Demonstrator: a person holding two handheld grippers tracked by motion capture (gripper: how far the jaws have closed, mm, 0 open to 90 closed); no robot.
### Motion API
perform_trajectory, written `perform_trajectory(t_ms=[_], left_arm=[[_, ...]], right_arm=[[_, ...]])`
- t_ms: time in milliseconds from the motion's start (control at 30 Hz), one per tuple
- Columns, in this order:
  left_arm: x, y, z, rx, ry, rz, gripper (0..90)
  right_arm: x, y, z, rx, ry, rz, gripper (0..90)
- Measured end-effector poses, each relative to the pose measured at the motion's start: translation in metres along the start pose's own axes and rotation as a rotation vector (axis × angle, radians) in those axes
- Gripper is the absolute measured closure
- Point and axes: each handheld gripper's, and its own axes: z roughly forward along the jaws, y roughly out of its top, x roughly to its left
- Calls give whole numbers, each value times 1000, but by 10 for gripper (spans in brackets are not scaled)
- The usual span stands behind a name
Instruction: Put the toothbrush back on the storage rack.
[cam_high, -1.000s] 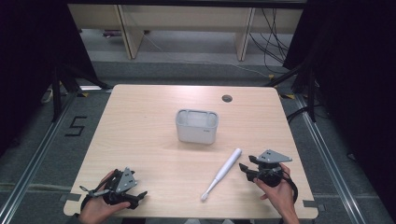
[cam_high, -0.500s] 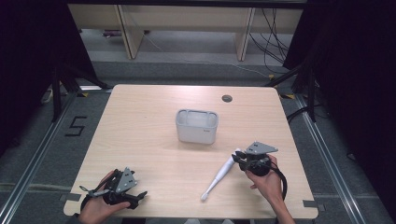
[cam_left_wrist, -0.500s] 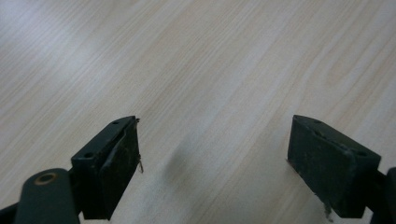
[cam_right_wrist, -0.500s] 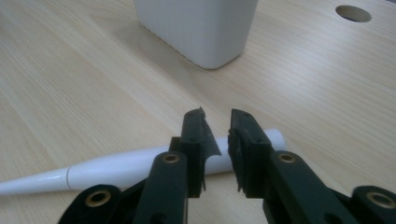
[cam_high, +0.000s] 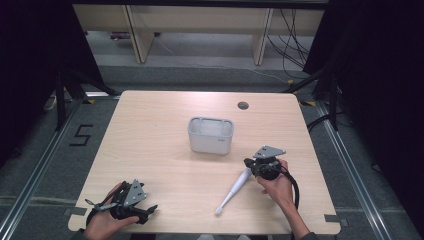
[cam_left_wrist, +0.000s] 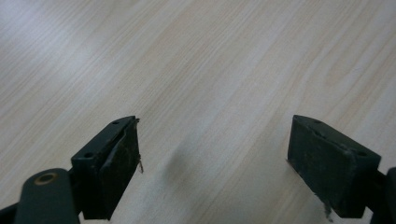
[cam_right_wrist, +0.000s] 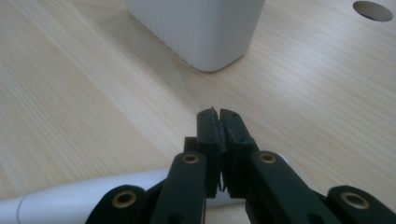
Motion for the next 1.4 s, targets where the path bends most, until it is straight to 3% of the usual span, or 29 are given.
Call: perform_trajectory(t_ms=[33,67,133,167,200,233,567,800,867,967,1100,1400], left_arm=[[0,0,0,-1,-3,-1,164],[0,0,0,-1,-3,-2,164],[0,0,0,-1,-1,-1,164],[0,0,0,-2,-1,1,164],[0,0,0,-2,-1,1,163],[0,0,0,-2,-3,-2,164],[0,0,-1,-4,-4,-4,163],[0,0,-1,-3,-4,-4,164],[0,0,-1,-3,-4,-2,164],[0,0,-1,-4,-4,-2,164],[0,0,-1,-2,-5,2,164],[-1,0,-1,-2,-6,3,163]], right_arm=[[0,0,2,11,7,22,874],[-2,1,4,1,1,0,874],[-2,1,4,12,3,0,874],[-1,1,5,34,10,45,874],[-1,1,5,34,10,45,874],[-4,2,8,16,2,-4,874],[-5,0,10,70,3,50,876],[-7,-2,12,79,5,14,876],[-7,-3,10,95,3,36,876],[-8,-4,10,97,8,18,876],[-10,-8,5,113,0,56,876],[-12,-16,-6,126,-9,70,874]])
